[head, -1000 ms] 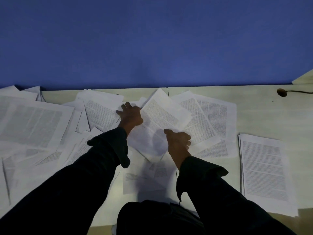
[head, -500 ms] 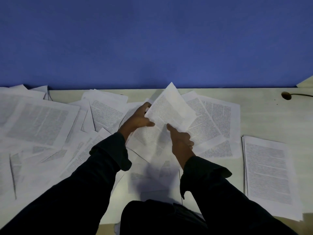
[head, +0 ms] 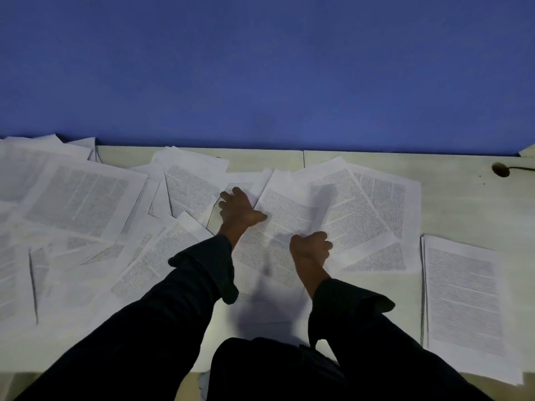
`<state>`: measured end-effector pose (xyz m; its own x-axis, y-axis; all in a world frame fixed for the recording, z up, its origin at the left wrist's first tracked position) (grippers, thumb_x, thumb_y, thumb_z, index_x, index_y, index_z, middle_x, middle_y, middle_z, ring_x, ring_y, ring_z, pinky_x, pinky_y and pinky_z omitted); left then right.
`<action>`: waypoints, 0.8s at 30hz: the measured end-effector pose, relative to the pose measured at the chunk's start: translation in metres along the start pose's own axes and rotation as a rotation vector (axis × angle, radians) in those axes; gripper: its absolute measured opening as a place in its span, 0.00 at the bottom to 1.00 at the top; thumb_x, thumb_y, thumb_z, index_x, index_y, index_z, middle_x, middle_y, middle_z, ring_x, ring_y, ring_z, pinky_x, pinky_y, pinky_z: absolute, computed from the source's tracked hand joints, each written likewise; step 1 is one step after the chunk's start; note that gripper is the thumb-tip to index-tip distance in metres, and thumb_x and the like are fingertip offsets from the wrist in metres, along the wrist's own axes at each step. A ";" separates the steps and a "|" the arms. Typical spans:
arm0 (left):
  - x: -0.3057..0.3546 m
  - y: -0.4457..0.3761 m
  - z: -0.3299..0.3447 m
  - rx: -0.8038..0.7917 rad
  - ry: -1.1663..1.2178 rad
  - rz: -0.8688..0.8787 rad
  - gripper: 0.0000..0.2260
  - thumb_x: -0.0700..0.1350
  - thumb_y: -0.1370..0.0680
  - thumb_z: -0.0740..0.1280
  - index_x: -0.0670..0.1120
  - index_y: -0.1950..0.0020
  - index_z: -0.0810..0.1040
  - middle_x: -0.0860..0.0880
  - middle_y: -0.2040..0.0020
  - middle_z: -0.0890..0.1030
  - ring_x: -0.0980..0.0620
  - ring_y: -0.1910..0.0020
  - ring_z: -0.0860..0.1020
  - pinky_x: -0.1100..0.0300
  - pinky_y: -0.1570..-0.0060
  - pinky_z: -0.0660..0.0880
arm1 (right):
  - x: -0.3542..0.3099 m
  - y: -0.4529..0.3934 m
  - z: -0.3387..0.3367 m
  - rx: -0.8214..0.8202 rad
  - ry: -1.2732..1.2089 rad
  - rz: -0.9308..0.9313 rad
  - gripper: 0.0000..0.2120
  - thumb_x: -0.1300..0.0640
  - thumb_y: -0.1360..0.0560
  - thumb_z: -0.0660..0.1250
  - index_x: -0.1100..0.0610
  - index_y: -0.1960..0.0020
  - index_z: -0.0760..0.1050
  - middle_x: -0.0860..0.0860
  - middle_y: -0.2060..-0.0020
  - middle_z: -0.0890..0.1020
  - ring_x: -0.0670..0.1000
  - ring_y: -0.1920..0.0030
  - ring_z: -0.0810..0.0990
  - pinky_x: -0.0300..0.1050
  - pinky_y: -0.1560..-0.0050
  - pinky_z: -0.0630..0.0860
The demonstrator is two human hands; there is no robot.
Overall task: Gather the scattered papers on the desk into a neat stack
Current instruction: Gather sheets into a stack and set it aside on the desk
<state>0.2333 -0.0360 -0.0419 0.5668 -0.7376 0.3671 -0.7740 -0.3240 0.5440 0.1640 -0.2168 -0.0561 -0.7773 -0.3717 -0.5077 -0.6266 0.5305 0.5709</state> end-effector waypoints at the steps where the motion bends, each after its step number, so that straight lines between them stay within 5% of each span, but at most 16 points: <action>1: 0.002 0.001 0.003 0.000 0.041 -0.018 0.51 0.58 0.33 0.81 0.42 0.22 0.55 0.36 0.22 0.57 0.34 0.24 0.62 0.44 0.27 0.64 | -0.005 0.004 0.004 -0.009 0.026 0.024 0.26 0.55 0.22 0.69 0.65 0.30 0.65 0.62 0.32 0.70 0.64 0.33 0.73 0.58 0.29 0.72; 4: 0.000 -0.001 0.010 -0.055 0.166 0.013 0.49 0.56 0.33 0.81 0.45 0.23 0.54 0.43 0.26 0.68 0.40 0.28 0.69 0.47 0.30 0.68 | -0.017 0.004 0.007 -0.068 -0.033 0.089 0.35 0.53 0.23 0.70 0.66 0.25 0.58 0.65 0.27 0.65 0.64 0.28 0.68 0.57 0.26 0.67; 8: -0.013 -0.007 0.009 -0.282 0.375 0.200 0.28 0.48 0.31 0.81 0.44 0.35 0.76 0.51 0.41 0.81 0.46 0.39 0.80 0.59 0.50 0.76 | -0.011 -0.013 0.009 -0.216 -0.384 0.167 0.52 0.50 0.30 0.80 0.64 0.19 0.52 0.57 0.26 0.68 0.60 0.27 0.70 0.56 0.26 0.70; 10: -0.012 -0.001 -0.002 -0.436 0.581 0.253 0.22 0.42 0.27 0.78 0.45 0.34 0.79 0.49 0.40 0.84 0.47 0.41 0.82 0.58 0.50 0.78 | -0.006 -0.016 0.000 -0.249 -0.507 0.188 0.58 0.46 0.44 0.86 0.62 0.23 0.64 0.54 0.33 0.77 0.59 0.35 0.78 0.56 0.31 0.75; 13: -0.021 0.000 -0.015 -0.522 0.874 0.204 0.22 0.42 0.25 0.76 0.47 0.32 0.78 0.48 0.38 0.84 0.47 0.41 0.83 0.54 0.46 0.80 | -0.001 -0.029 -0.015 -0.335 -0.620 0.103 0.33 0.54 0.41 0.87 0.62 0.40 0.81 0.55 0.47 0.86 0.59 0.44 0.84 0.57 0.36 0.80; 15: -0.027 0.001 -0.017 -0.495 0.901 0.189 0.23 0.42 0.27 0.77 0.47 0.33 0.79 0.48 0.39 0.84 0.45 0.40 0.83 0.51 0.45 0.80 | -0.003 -0.031 -0.025 -0.462 -0.650 0.029 0.24 0.59 0.35 0.84 0.63 0.41 0.83 0.56 0.47 0.88 0.60 0.44 0.85 0.59 0.38 0.81; 18: -0.031 0.008 -0.008 -0.453 0.915 0.159 0.22 0.38 0.28 0.78 0.44 0.34 0.80 0.47 0.42 0.85 0.45 0.43 0.84 0.54 0.49 0.82 | -0.013 -0.033 -0.037 -0.455 -0.543 -0.085 0.17 0.65 0.28 0.79 0.62 0.40 0.82 0.55 0.47 0.86 0.57 0.46 0.85 0.50 0.44 0.81; 21: -0.026 0.021 0.003 -0.490 1.135 0.074 0.22 0.37 0.28 0.78 0.42 0.35 0.81 0.43 0.41 0.85 0.43 0.43 0.84 0.51 0.48 0.82 | -0.019 -0.041 -0.045 -0.324 -0.383 -0.216 0.18 0.66 0.25 0.76 0.61 0.36 0.81 0.53 0.46 0.84 0.57 0.42 0.82 0.51 0.37 0.79; 24: -0.024 0.032 0.020 -0.521 1.133 0.078 0.19 0.34 0.27 0.76 0.42 0.37 0.82 0.45 0.43 0.86 0.47 0.46 0.85 0.53 0.51 0.83 | -0.022 -0.047 -0.056 -0.317 -0.253 -0.342 0.15 0.56 0.22 0.74 0.60 0.38 0.81 0.54 0.45 0.85 0.57 0.41 0.83 0.54 0.37 0.79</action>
<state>0.1890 -0.0401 -0.0482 0.6489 0.2647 0.7133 -0.7591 0.1617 0.6306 0.2072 -0.2764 -0.0359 -0.5118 -0.2671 -0.8165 -0.8589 0.1399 0.4926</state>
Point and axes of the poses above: each hand's wrist, its own y-axis away from the middle knuckle, its own z-axis out of the palm, x = y × z, the point moved 3 cm from there along -y, towards the middle knuckle
